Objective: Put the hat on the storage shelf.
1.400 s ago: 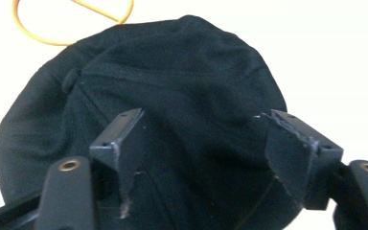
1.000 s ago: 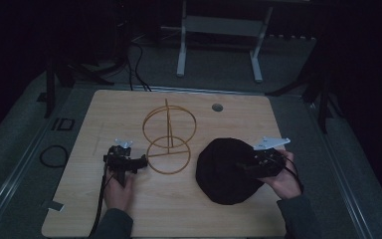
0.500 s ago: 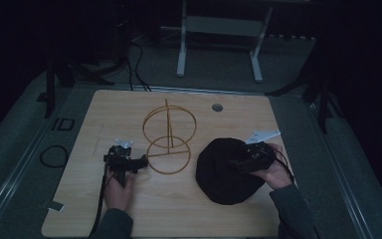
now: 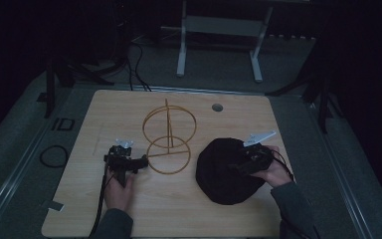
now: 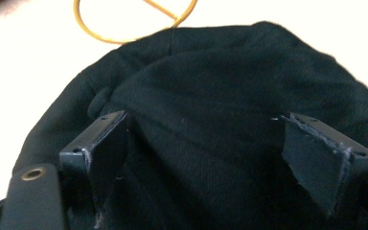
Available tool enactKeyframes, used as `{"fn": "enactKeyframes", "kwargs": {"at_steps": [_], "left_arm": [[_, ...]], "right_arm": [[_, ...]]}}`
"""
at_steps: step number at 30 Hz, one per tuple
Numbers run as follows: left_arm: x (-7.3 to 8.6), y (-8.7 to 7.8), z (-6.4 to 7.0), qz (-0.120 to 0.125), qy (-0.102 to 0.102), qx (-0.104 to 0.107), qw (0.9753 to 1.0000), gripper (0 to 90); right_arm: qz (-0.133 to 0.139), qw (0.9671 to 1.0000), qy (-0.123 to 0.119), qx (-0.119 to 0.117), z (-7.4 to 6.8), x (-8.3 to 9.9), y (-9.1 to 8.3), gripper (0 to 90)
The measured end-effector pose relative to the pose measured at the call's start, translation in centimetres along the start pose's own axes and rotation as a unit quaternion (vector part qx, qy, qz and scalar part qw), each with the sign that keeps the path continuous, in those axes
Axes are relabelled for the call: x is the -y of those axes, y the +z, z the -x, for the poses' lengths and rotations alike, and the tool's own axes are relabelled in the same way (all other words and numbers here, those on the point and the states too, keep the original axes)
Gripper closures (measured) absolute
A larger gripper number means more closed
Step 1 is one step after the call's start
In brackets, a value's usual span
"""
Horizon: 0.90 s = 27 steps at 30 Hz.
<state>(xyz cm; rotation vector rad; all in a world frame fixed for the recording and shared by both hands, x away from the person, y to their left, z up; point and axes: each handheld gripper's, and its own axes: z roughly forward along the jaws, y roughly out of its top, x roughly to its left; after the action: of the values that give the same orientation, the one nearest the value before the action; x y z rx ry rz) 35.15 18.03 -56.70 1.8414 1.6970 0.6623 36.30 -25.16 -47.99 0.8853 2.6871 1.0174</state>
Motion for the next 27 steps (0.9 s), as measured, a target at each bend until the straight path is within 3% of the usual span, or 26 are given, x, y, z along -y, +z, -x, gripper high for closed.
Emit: {"fn": "enactKeyframes", "kwargs": {"at_steps": [9, 20, 21, 22, 23, 24, 27], "left_arm": [[0.0, 0.0, 0.0, 0.000, 0.000, 0.000, 1.0000, 0.7], [0.0, 0.0, 0.1, 0.000, 0.000, 0.000, 1.0000, 0.7], [0.0, 0.0, 0.1, 0.000, 0.000, 0.000, 1.0000, 0.7], [0.0, 0.0, 0.1, 0.000, 0.000, 0.000, 1.0000, 0.7], [0.0, 0.0, 0.1, 0.000, 0.000, 0.000, 1.0000, 0.7], [0.0, 0.0, 0.1, 0.000, 0.000, 0.000, 1.0000, 0.7], [0.0, 0.0, 0.1, 0.001, -0.001, 0.000, 1.0000, 0.6]], "right_arm": [[-0.027, 0.9993, -0.017, 0.020, -0.3, 0.8, -0.4, 15.9], [-0.044, 0.9986, -0.005, 0.027, 0.3, 1.7, -0.1, 16.9], [-0.045, 0.9984, -0.007, 0.032, 0.3, 1.7, -0.1, 22.8], [-0.045, 0.9984, -0.007, 0.032, 0.3, 1.7, -0.1, 22.8], [-0.052, 0.9980, -0.006, 0.036, 0.3, 1.7, -0.2, 38.7], [-0.054, 0.9981, -0.006, 0.030, 0.3, 1.8, -0.2, 47.0], [-0.062, 0.9976, -0.003, 0.031, 0.3, 1.8, -0.2, 59.2]]}}
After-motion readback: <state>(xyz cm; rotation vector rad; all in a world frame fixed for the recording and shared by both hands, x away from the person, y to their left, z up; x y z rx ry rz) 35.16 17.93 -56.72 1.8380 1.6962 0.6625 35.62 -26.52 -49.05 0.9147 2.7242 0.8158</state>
